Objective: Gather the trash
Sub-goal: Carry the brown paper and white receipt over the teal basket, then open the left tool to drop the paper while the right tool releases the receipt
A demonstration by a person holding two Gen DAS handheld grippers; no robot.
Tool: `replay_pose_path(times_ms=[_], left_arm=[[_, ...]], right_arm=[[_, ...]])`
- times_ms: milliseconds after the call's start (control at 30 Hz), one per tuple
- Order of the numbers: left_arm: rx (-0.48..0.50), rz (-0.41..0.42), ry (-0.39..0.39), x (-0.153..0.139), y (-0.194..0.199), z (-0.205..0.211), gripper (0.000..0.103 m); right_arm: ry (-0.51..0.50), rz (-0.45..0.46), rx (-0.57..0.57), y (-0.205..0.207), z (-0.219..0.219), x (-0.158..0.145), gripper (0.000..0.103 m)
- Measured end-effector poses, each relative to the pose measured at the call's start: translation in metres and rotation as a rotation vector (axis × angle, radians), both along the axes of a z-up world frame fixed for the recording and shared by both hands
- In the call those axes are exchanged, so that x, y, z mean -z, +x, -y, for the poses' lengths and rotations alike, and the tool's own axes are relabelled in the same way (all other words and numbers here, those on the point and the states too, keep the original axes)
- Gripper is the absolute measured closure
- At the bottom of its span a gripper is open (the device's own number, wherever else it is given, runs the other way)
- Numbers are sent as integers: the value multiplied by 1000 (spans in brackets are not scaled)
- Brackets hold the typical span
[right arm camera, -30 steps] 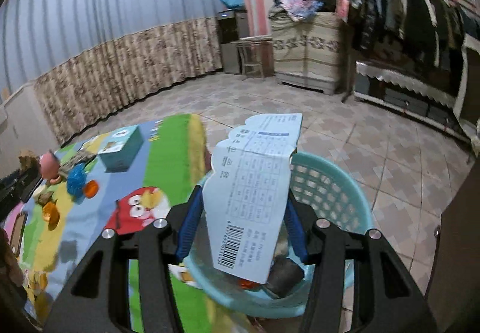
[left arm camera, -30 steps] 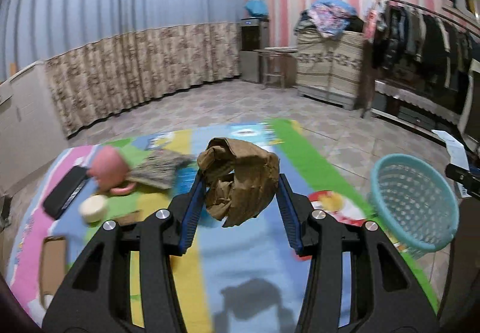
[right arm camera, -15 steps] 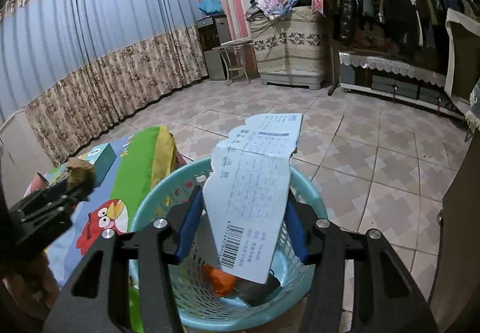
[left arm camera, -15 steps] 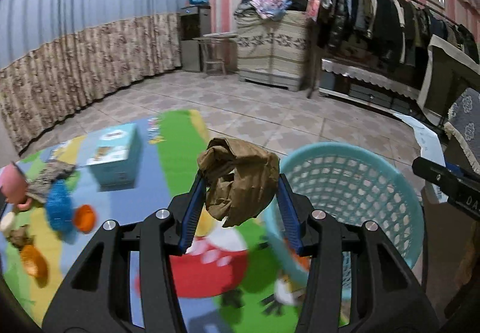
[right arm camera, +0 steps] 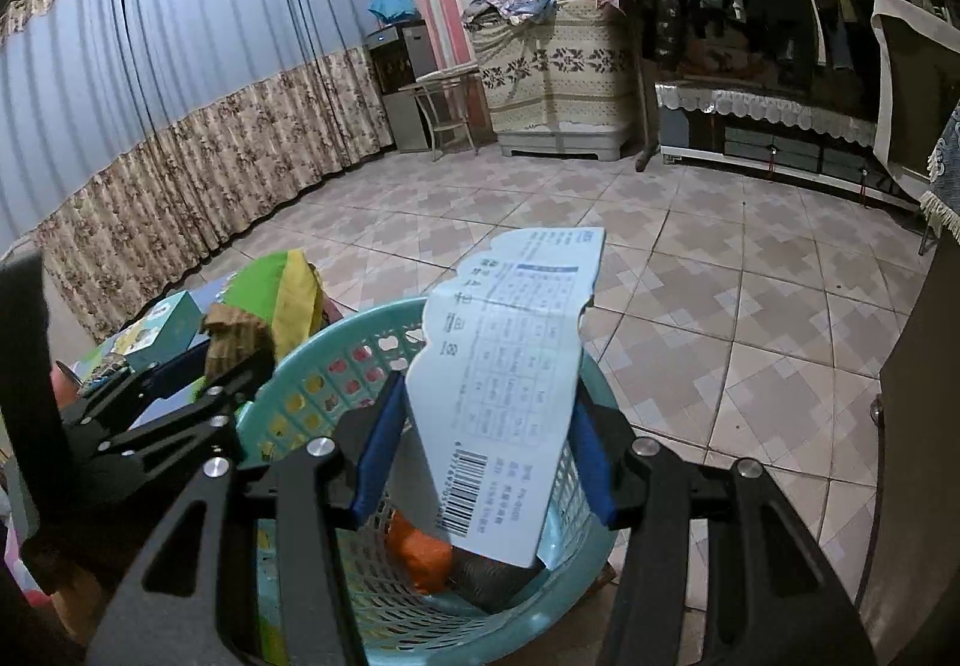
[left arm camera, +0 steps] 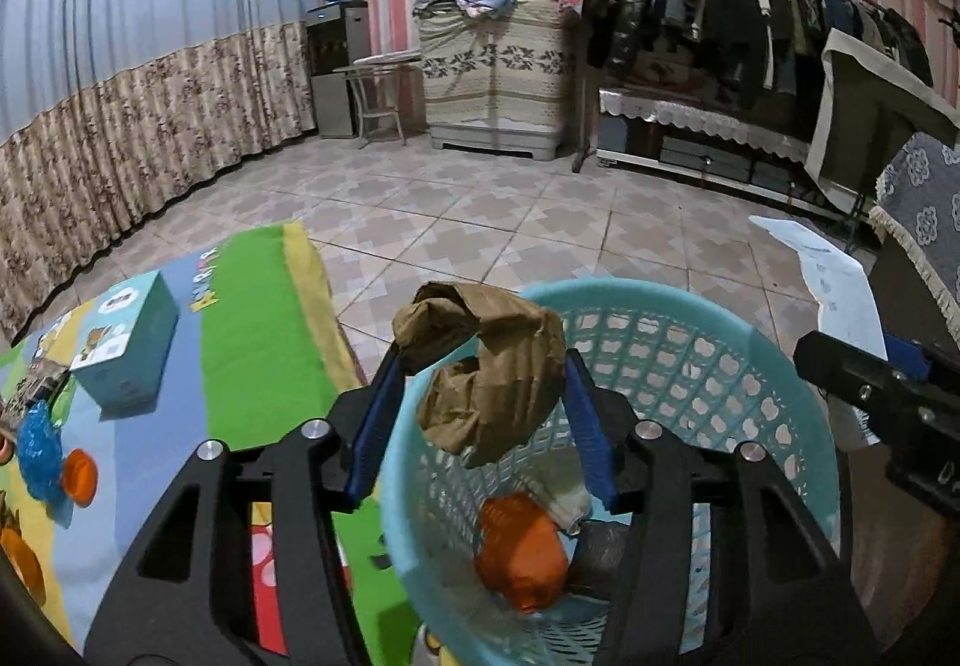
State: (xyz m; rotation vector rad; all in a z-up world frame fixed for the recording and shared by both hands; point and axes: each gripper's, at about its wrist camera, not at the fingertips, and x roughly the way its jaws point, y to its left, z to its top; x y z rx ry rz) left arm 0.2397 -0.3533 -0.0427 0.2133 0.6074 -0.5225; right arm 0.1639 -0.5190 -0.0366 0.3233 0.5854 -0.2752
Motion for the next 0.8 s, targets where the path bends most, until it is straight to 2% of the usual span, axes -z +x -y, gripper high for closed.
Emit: replay_pose_path(times_ms=[33,300,500,733,800], left_arm=[[0,3,4,0,0,1,39],[-88,41,26,-7,4,-21,16],[-169,60,0,-22,13,-59,11],[-208,99,-8,-35,10,-87,9],[-217,106,-9,-37,9,-91,8]], right_arm=[[-3,-3,-1,1,0,1,51],[-26,-23,-28,9,-8,8,51],[-40,-39,-66,19,-28,9,51],[-36,-60,-93,30,-43,16,50],[-14,-57,-96,32,-43,17,42]])
